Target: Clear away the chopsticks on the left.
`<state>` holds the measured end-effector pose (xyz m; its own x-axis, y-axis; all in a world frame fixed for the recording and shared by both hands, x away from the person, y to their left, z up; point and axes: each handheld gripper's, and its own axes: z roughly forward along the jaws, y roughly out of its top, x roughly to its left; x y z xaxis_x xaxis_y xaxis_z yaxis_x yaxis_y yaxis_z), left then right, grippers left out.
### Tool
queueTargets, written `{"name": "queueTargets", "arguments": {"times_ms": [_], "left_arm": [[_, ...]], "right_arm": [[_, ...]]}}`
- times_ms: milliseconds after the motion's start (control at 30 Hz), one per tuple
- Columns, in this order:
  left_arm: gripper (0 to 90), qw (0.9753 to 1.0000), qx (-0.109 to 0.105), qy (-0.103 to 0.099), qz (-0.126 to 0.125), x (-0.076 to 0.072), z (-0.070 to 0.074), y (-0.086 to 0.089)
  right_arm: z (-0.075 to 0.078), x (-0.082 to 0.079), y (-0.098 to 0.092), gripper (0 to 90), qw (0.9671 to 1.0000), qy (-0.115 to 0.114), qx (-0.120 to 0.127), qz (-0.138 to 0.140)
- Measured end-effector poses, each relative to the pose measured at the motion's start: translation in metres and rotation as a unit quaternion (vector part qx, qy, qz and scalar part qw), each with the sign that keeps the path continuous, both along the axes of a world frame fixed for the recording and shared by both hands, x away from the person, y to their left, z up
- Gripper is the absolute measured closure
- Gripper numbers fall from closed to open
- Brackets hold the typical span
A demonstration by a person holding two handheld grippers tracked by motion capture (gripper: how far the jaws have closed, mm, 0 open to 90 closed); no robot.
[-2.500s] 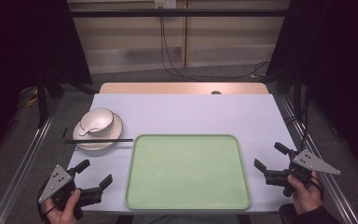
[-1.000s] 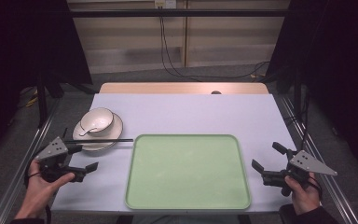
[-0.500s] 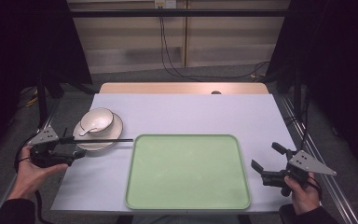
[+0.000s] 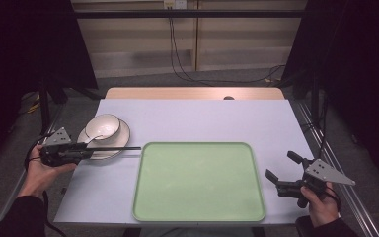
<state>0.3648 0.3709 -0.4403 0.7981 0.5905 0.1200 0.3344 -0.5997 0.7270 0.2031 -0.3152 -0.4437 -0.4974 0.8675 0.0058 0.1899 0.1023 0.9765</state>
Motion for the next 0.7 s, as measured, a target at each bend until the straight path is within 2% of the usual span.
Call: {"name": "queueTargets", "arguments": {"times_ms": [67, 100, 133, 200, 233, 300, 400, 433, 467, 600, 700], "left_arm": [[62.3, 1.0, 0.002, -0.001, -0.007, 0.001, 0.0, -0.001], [68.1, 0.9999, 0.006, -0.003, -0.016, 0.003, 0.0, -0.002], [72.2, 0.9998, 0.012, -0.004, -0.014, 0.004, 0.001, -0.003], [72.2, 0.9996, 0.022, -0.005, -0.02, 0.006, 0.001, -0.005], [73.2, 0.9996, 0.016, -0.007, -0.021, 0.007, -0.001, -0.007], [72.7, 0.9992, 0.029, -0.006, -0.027, 0.009, -0.001, -0.008], [71.1, 0.9993, 0.021, -0.011, -0.028, 0.01, -0.002, -0.009], [71.0, 0.999, 0.03, -0.01, -0.031, 0.011, -0.002, -0.011], [71.1, 0.999, 0.023, -0.005, -0.038, 0.012, -0.002, -0.011], [73.4, 0.9985, 0.033, -0.007, -0.042, 0.013, -0.002, -0.013], [73.4, 0.9985, 0.031, -0.007, -0.046, 0.013, -0.002, -0.012]], "right_arm": [[0.0, 0.0, 0.0, 1.2, 1.0, -0.001, -0.001, 0.0], [0.0, 0.0, 0.0, 1.1, 1.0, -0.001, -0.001, 0.002], [0.0, 0.001, 0.0, 1.2, 1.0, -0.002, -0.003, 0.001], [0.0, 0.001, 0.0, 0.9, 1.0, 0.0, 0.0, 0.0], [0.0, 0.001, 0.0, 0.9, 1.0, 0.002, 0.001, 0.0], [0.0, 0.0, 0.001, 0.9, 1.0, 0.002, 0.001, -0.002], [0.0, 0.001, 0.001, 0.9, 1.0, 0.002, 0.001, 0.001], [0.0, 0.001, 0.001, 0.9, 1.0, 0.002, 0.001, 0.0], [0.0, 0.001, 0.001, 0.9, 1.0, 0.002, 0.002, 0.0], [0.0, 0.0, 0.0, 0.7, 1.0, 0.004, -0.003, -0.004], [0.0, 0.0, 0.002, 0.7, 1.0, 0.004, 0.0, -0.002]]}}
